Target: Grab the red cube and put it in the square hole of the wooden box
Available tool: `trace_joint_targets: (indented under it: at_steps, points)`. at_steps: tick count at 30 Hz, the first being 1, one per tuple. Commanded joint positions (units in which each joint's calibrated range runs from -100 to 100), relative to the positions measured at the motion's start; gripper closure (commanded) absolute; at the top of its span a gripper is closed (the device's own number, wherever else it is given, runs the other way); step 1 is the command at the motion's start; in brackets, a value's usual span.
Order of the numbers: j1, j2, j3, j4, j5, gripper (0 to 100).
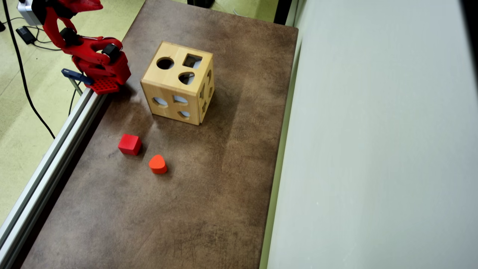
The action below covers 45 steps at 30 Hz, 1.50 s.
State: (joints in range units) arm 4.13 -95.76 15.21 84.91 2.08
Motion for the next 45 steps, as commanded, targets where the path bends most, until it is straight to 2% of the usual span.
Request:
trace_joint_targets:
  at_steps: [1, 32, 37, 45]
  points:
    - [-5.5, 0.0, 0.4, 13.1, -0.1, 97]
    - [-4.9, 1.3, -0.7, 12.6, 0.0, 97]
    - [-4.8, 11.6, -2.7, 12.6, 0.3, 97]
    - [-2.6, 42.9, -27.7, 12.8, 0.4, 97]
